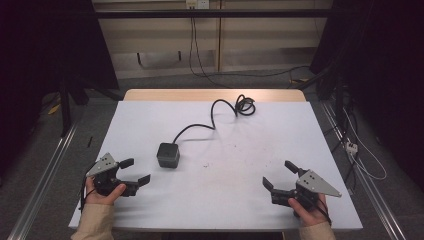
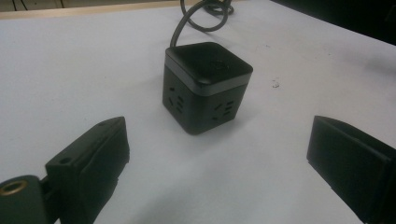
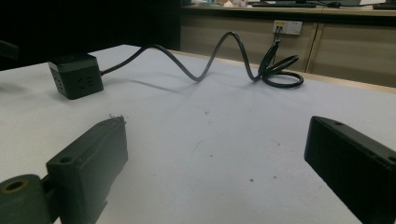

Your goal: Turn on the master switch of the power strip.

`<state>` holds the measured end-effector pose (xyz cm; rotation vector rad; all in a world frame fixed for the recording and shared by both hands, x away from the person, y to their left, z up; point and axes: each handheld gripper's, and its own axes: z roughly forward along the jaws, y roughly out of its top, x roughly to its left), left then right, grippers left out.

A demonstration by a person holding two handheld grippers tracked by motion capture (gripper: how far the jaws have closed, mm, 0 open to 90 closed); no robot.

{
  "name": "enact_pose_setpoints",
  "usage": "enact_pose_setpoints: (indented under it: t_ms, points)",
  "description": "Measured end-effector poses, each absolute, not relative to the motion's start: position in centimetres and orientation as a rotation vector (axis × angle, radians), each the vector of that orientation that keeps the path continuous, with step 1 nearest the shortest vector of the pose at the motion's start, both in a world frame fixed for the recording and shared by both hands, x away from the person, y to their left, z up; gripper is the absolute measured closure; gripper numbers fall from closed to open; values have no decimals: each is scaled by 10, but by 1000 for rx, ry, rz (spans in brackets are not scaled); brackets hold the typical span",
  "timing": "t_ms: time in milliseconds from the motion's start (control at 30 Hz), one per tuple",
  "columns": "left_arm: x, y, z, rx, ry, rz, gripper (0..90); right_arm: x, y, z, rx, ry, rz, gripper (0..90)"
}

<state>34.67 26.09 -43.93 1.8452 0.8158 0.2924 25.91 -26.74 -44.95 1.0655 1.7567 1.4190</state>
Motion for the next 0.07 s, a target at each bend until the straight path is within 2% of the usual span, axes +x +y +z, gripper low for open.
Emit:
enact_pose_setpoints:
  t_ms: [67]
  points:
    - [347,261,-439,1841,819,292,55,260,-267,-450,1069,1763,1414,56]
